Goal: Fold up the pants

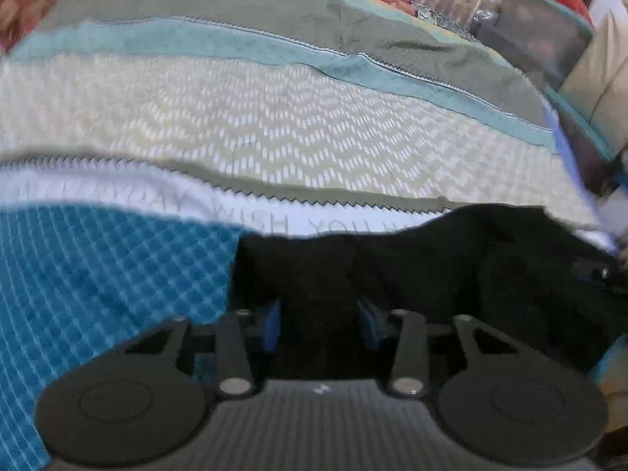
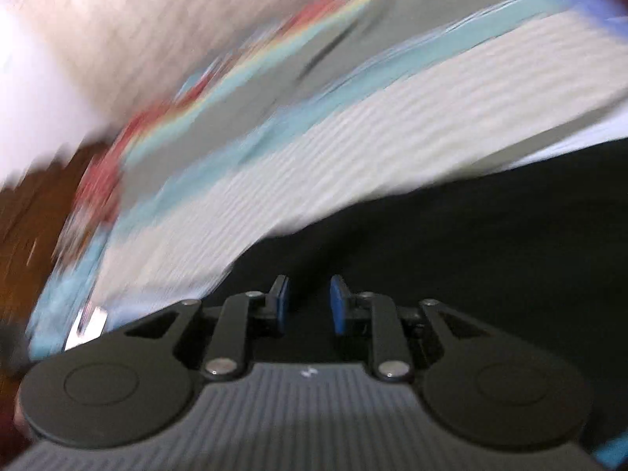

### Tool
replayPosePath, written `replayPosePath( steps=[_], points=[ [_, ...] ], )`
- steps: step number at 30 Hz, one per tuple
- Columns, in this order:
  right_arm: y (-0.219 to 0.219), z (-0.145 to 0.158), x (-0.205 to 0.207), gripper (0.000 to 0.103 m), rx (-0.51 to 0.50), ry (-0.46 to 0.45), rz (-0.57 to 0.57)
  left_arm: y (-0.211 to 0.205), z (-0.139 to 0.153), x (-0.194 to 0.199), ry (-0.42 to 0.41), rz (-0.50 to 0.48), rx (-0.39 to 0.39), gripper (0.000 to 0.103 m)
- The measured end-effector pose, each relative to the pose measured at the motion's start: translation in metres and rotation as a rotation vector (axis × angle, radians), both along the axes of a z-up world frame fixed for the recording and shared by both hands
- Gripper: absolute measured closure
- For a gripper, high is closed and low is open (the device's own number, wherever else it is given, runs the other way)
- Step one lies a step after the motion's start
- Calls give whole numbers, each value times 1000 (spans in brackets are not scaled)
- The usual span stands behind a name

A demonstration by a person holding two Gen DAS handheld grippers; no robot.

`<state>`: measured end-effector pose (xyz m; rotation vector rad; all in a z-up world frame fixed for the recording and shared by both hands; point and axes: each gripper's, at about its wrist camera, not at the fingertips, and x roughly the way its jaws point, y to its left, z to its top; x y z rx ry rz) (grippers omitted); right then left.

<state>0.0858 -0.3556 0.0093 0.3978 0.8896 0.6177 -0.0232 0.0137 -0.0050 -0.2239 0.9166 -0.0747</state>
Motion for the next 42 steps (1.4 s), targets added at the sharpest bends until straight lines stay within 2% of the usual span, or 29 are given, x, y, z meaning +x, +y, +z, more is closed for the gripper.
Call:
replayPosePath(
  steps=[1,3,4,5,6,7,8,9,10,12,14,15,16,17,20,23,24,25,27,28,30,32,33,35,39,41,42],
  points=[
    [29,-4,-1,77,-40,-1,73,-1,10,-4,-70,32,70,79],
    [61,-7,0,77,-105,-42,142,8,38,-27,-266,135,153,80],
    [75,-11,3,77,-115,-48,169,17,48,-39,-352,179,161,80],
    [85,-19,2,77,-129,-35,189,23,49,-42,-367,198,138,79],
    [94,-27,4,77,-158,-26,189,26,44,-39,-340,202,117,79],
    [101,-36,8,77,-189,-30,183,23,32,-33,-289,202,146,76],
    [104,-38,11,77,-186,-36,177,19,19,-27,-243,205,200,64],
    [105,-36,16,77,-177,-25,173,15,5,-22,-187,202,243,59],
    [102,-31,20,77,-163,-9,167,16,-7,-20,-140,192,240,57],
    [89,-22,14,74,-125,-22,149,24,-9,-30,-110,205,168,54],
    [90,-8,8,71,-93,-74,163,38,3,-46,-143,244,104,37],
    [90,-5,0,70,-79,-99,190,46,9,-55,-162,266,79,34],
    [94,0,-3,65,-61,-129,229,57,15,-62,-177,287,49,29],
    [106,9,-6,56,-43,-170,289,67,20,-72,-189,312,17,28],
    [148,26,-20,37,-44,-295,492,86,31,-81,-180,353,-68,28],
    [198,24,-28,26,-81,-348,695,95,27,-100,-153,381,-148,28],
    [203,20,-33,26,-103,-353,745,97,24,-107,-146,390,-173,28],
    [217,13,-36,28,-150,-367,791,98,20,-113,-139,396,-197,27],
    [241,-1,-35,77,-284,-411,821,95,11,-119,-117,401,-239,27],
    [245,-2,-29,92,-318,-427,782,93,6,-120,-102,400,-256,27],
    [244,17,-6,93,-248,-458,624,87,0,-120,-87,389,-273,27],
    [246,33,-10,93,-315,-636,507,80,-3,-116,-80,372,-301,27],
    [252,37,-24,93,-400,-798,487,77,-6,-112,-76,361,-319,27],
    [257,27,-47,93,-524,-980,536,71,-10,-103,-71,338,-346,27],
    [271,-27,-82,93,-664,-1018,794,63,-19,-93,-48,317,-377,21],
    [266,-50,-103,92,-732,-1048,876,64,-26,-92,-32,317,-414,15],
    [268,-57,-109,91,-731,-1048,875,65,-31,-90,-16,318,-442,12]
  ],
)
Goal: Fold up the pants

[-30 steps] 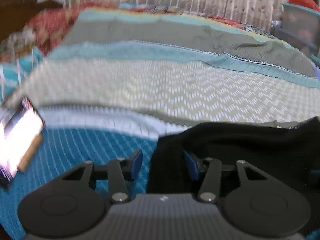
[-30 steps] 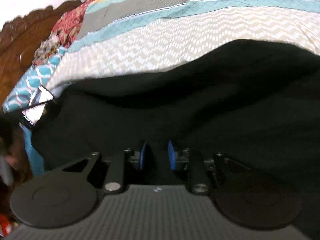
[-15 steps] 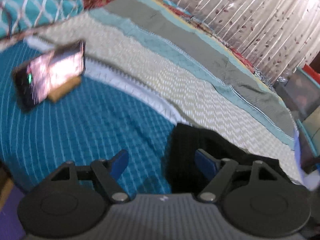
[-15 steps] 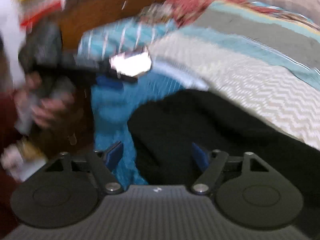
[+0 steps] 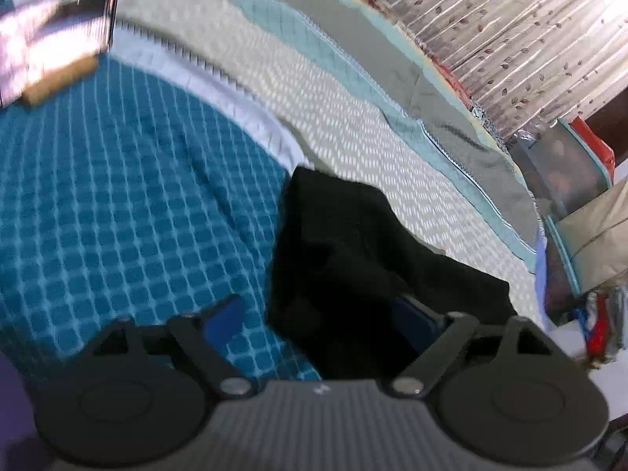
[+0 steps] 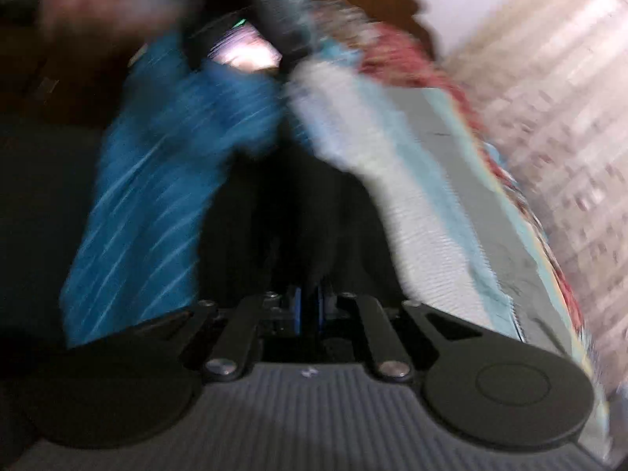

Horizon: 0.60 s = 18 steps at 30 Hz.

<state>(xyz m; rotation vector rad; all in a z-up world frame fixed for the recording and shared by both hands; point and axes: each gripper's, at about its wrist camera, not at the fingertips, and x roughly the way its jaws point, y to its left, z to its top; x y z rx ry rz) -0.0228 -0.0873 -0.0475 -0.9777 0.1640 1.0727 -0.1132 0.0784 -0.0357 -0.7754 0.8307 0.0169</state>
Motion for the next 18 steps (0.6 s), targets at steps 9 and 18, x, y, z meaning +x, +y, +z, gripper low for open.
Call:
replayPosePath(
  steps=[9,18],
  points=[
    [3,16,16,90,85,135,-119,1,-18,34,41,-9,-209,0],
    [-33,55,48,52,234,599,-159,9,-26,37,48,-8,-281,8]
  ],
)
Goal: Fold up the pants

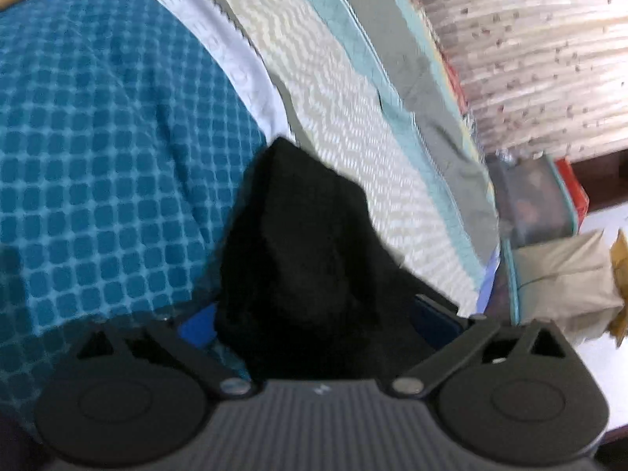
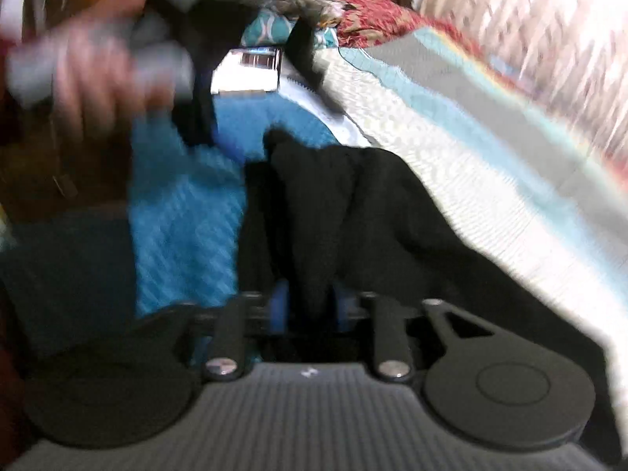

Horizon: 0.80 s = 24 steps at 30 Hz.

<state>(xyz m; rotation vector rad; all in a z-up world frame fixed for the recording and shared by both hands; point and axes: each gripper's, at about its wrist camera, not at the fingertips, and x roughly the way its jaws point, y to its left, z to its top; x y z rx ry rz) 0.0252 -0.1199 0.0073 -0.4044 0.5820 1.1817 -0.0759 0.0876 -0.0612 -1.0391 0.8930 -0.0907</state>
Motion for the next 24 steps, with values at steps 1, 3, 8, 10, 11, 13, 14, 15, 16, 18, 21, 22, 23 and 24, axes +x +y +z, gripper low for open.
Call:
replayPosePath(
  steps=[1,3,8,10,11,13,14,15,16,18,21,22,23,24],
  points=[
    [4,3,6,52,34,57,-16,-6,-1,2,5,-13,28,36],
    [14,1,12,54,43,119,-52,-16,-2,5,34,-37,104,68],
    [27,-17,6,62,42,236,-67,-6,16,-26,-7,-22,189,80],
    [36,-23,1,59,41,267,-54,-4,12,-39,17,-9,218,80],
    [39,-26,-3,57,37,255,-45,-3,5,-42,33,-1,217,78],
    [39,-26,-8,47,44,231,-29,3,-2,-43,31,21,177,77],
    [42,-26,-9,43,48,234,-21,5,-2,-42,37,29,162,74],
    [42,-23,-9,44,52,236,-19,5,3,-42,38,26,159,72],
    [36,-19,-7,44,66,249,-19,5,9,-43,35,14,177,68],
    [-5,0,8,46,129,295,-49,6,29,-51,5,3,246,63],
    [-52,14,22,46,236,309,-174,16,66,-72,-91,51,316,59],
    [-72,16,27,46,266,314,-234,21,77,-75,-114,74,331,59],
    [-88,15,32,46,283,319,-285,22,84,-73,-129,80,344,59],
    [-103,14,37,46,295,321,-343,19,91,-66,-142,66,361,60]
  ],
)
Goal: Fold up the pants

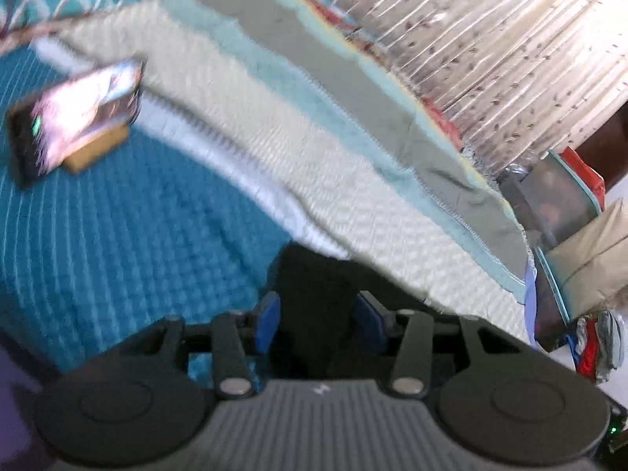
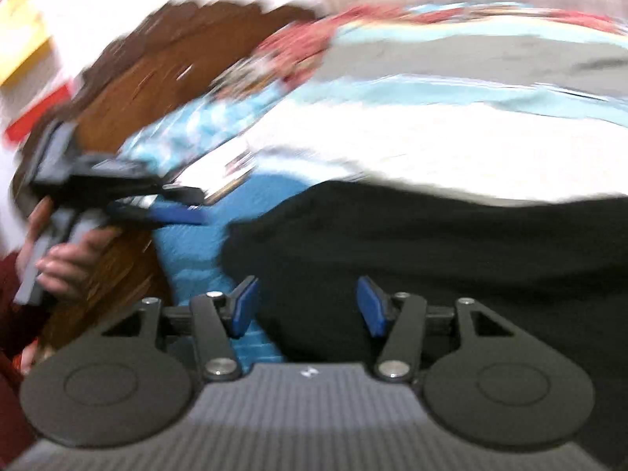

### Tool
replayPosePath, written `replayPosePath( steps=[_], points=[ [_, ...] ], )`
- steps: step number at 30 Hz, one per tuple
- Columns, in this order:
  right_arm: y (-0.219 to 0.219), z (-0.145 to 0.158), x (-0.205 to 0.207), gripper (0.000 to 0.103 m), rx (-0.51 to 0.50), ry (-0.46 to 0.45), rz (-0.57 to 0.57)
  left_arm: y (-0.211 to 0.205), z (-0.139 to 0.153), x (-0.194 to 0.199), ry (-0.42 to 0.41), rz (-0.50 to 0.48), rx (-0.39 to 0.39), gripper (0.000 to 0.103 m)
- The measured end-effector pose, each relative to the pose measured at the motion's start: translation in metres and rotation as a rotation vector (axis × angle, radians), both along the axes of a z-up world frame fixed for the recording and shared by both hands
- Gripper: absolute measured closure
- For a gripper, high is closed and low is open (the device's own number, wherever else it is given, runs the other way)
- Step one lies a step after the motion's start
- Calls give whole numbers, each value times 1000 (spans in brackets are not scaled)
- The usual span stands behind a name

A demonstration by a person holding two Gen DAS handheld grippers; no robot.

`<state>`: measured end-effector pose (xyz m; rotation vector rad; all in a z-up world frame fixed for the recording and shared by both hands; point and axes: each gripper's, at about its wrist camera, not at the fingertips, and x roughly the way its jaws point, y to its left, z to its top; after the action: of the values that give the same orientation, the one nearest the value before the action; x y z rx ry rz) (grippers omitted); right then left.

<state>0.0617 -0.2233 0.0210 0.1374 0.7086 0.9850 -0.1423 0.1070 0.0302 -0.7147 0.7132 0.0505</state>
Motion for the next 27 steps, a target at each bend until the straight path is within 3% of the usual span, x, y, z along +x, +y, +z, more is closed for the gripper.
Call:
replayPosePath(
  steps=[3,6,10,13,15,16,19,22,25,27],
  points=[
    [-45,-5,8,49,4,31,-181,-31,11,38,-6,-105,48,61],
    [-86,-16,11,57,29,72,-336,-84,7,82,-1,-287,71,62],
    [-137,-30,2,59,3,84,-512,-166,-17,136,42,-512,103,65],
    [-170,-47,-3,60,-54,128,-642,-209,-40,168,92,-584,133,65],
    [-194,-58,-7,87,-51,172,-696,-227,-58,192,147,-577,179,65],
    [-208,-59,-11,92,-2,198,-720,-233,-69,203,183,-557,208,66],
    [-244,-49,-28,84,93,146,-835,-233,-74,213,184,-523,215,67],
    [-298,-49,-45,76,194,105,-1027,-231,-64,210,199,-498,211,66],
    [-349,-55,-58,56,290,77,-1242,-235,-46,198,162,-502,172,62],
    [-375,-63,-65,50,357,68,-1336,-241,-37,191,150,-502,146,59]
  ],
)
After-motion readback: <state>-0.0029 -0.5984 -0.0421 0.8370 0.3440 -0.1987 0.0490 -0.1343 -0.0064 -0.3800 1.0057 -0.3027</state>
